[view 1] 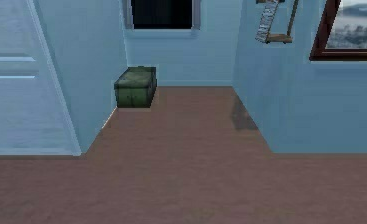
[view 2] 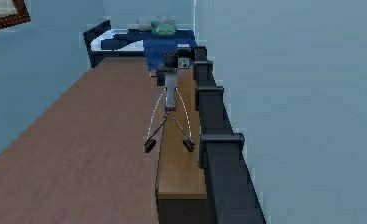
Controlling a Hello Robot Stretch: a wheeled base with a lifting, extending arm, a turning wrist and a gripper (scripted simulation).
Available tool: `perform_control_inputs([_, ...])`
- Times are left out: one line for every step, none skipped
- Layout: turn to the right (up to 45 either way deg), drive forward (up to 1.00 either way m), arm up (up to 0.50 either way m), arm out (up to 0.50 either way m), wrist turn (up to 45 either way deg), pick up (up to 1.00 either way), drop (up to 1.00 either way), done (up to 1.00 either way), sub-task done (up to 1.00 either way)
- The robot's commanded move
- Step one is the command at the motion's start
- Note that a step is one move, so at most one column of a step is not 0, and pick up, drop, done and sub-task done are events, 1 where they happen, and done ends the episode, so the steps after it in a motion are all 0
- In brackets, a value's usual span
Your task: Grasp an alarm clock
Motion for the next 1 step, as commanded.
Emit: perform_control_inputs([0.0,0.0,0.0,0.0,45.0,0.0,0.0,0.0,0.0])
